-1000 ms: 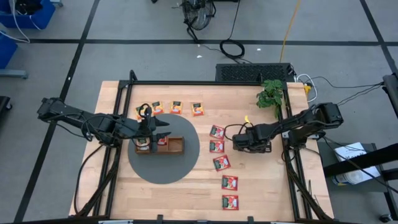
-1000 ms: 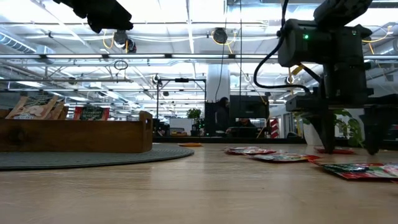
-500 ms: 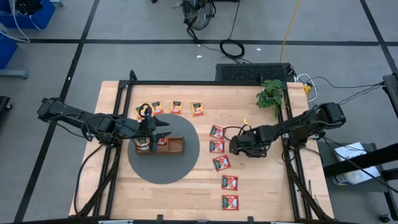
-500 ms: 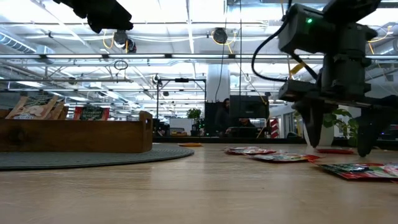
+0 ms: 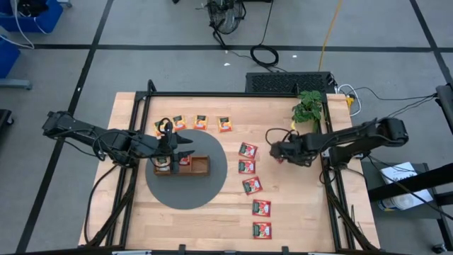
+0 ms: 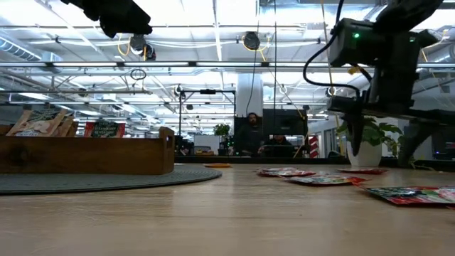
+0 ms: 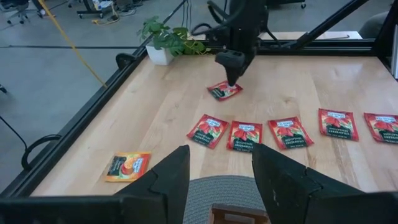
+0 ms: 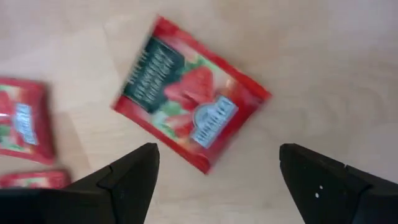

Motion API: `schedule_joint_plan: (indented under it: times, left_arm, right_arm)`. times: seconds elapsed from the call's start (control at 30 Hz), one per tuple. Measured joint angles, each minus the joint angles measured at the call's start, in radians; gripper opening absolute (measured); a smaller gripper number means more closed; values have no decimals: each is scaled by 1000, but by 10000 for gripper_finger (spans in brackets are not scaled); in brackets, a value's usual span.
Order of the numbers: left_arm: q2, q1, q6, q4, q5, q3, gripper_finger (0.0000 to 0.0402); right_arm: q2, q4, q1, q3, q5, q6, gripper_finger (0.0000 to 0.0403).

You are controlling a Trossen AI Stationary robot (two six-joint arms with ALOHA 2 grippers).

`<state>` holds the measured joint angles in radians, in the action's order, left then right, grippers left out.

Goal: Pick & Place Tea
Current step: Put the red tea bag into the middle section of the wooden organizer

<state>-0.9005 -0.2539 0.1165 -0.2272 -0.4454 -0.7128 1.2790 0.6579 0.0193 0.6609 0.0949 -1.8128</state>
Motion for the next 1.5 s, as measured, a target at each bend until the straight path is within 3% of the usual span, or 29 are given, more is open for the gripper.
schedule_joint_plan:
  times: [0.23, 0.37, 0.67, 1.03, 1.17, 1.33, 1.5]
  left_arm:
    - [0, 0, 0, 0, 0, 0, 177]
    - [0, 0, 0, 0, 0, 0, 177]
    - [0, 0, 0, 0, 0, 0, 177]
    - [0, 0, 0, 0, 0, 0, 177]
    - [0, 0, 0, 0, 0, 0, 177]
    - [0, 0, 0, 0, 0, 0, 177]
    - [0, 0, 0, 0, 0, 0, 177]
  right_arm:
    - [-5, 32, 145, 0, -223, 353, 313]
    - [-10, 102, 173, 1, -173, 480, 313]
    - [-10, 49, 183, 2, -6, 767, 314]
    - [-10, 70, 210, -38, 9, 784, 314]
    - [-10, 53, 224, -40, -31, 788, 314]
    - [-11, -17, 245, -40, -131, 902, 314]
    - [-11, -18, 247, -40, -123, 1004, 314]
